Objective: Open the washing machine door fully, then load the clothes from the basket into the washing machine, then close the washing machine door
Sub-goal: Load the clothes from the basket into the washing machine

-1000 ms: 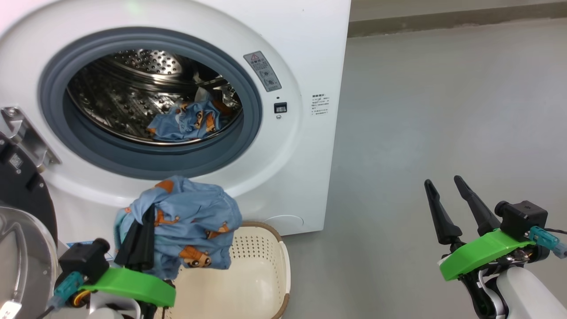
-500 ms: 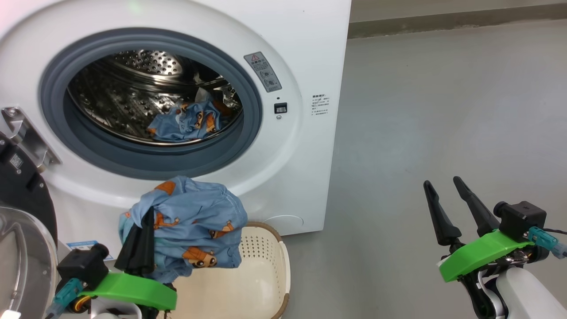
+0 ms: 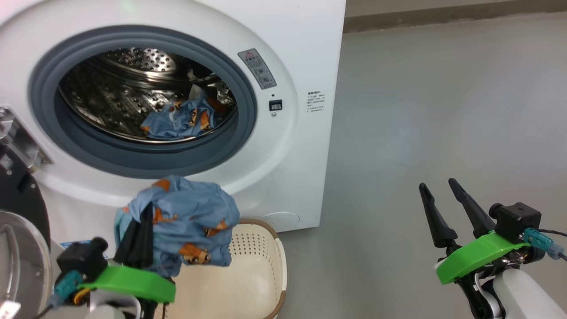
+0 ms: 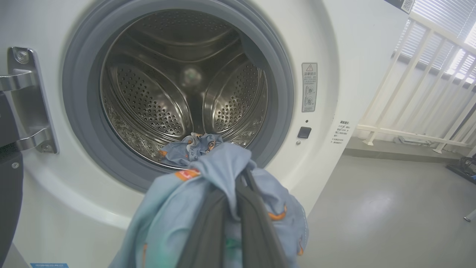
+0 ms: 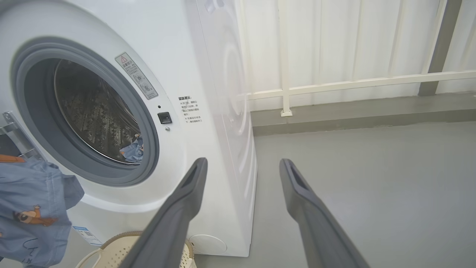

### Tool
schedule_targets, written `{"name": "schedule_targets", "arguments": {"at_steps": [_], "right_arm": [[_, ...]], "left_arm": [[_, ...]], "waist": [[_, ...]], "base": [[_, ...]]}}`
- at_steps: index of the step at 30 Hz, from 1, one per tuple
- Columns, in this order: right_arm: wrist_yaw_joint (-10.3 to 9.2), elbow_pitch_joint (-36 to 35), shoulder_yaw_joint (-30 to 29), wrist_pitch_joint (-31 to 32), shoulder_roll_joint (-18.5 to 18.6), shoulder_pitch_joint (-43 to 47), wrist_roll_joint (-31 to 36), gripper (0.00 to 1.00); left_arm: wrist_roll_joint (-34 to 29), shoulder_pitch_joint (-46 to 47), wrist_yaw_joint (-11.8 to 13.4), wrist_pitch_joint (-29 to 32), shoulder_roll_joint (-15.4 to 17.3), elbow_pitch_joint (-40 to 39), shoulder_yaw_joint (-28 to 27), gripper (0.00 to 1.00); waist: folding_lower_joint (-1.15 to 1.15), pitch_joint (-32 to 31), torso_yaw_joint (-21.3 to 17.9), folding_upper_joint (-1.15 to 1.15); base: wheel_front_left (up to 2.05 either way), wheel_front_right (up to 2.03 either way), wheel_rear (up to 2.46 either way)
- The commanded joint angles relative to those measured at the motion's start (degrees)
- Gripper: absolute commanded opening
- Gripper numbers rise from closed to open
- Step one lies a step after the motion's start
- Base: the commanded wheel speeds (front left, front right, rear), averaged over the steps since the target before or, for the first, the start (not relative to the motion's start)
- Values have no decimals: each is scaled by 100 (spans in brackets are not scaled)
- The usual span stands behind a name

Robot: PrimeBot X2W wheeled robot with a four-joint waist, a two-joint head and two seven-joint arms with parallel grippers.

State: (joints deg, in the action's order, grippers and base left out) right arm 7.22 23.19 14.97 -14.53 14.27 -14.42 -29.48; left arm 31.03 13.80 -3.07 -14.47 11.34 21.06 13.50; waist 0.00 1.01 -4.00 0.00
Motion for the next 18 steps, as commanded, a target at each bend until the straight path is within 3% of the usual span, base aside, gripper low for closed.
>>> {"name": "schedule_targets", "arguments": {"at_steps": [1, 18], "right_arm": [[26, -121, 135, -47, 61, -44, -130, 100], [26, -206, 190, -47, 40, -369, -7, 100]], "left_arm": [[-113, 422, -57, -52, 102, -75, -228, 0], [-470, 2152, -251, -52, 186, 1155, -664, 0]], "waist": [[0, 70, -50, 0], [0, 826, -610, 0]], "base": [[0, 0, 0], [0, 0, 0]]}}
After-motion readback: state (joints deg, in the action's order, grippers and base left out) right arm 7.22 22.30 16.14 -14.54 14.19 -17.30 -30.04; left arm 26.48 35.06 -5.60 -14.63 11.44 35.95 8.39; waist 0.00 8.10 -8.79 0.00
